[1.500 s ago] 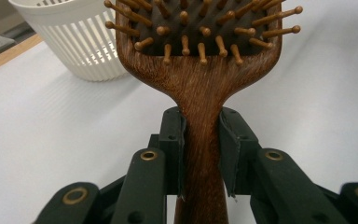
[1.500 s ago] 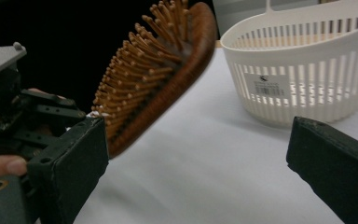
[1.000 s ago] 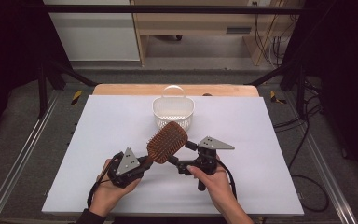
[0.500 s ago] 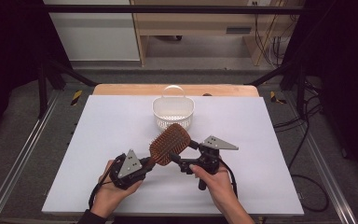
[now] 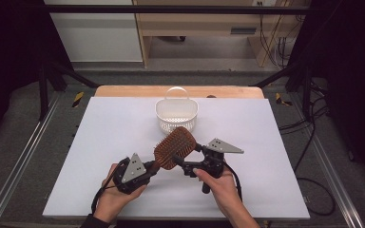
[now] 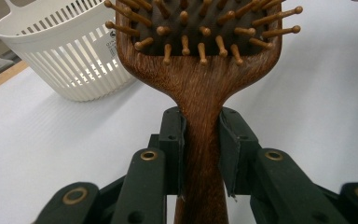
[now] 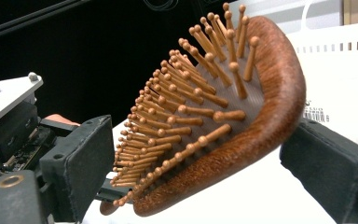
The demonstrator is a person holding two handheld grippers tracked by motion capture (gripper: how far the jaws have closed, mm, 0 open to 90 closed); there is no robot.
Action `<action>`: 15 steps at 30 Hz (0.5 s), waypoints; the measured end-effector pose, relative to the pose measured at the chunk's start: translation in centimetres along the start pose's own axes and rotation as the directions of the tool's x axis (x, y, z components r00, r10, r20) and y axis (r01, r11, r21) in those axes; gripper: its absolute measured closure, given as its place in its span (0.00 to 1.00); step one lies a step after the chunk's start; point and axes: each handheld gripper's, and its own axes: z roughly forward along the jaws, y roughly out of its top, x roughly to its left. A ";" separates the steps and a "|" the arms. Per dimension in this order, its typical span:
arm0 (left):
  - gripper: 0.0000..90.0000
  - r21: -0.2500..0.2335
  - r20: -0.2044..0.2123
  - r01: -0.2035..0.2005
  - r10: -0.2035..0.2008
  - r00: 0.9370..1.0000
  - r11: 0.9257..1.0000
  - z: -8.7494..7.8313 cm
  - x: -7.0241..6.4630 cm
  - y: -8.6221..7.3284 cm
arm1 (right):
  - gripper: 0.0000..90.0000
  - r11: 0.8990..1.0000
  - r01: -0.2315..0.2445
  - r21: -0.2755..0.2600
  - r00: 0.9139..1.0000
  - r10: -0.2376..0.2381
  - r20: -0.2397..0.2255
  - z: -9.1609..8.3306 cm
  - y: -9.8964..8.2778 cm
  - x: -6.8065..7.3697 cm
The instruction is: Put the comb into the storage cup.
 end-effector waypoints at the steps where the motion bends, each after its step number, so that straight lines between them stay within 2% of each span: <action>1: 0.80 0.000 0.000 -0.001 0.001 1.000 1.000 0.0 0.0 0.0 | 0.12 1.000 0.002 -0.001 1.000 -0.002 0.000 0.0 0.0 0.0; 15: 0.80 -0.006 0.002 -0.013 0.013 1.000 1.000 0.2 -0.4 0.1 | 0.15 1.000 -0.005 -0.022 1.000 0.005 -0.012 -0.1 0.2 0.0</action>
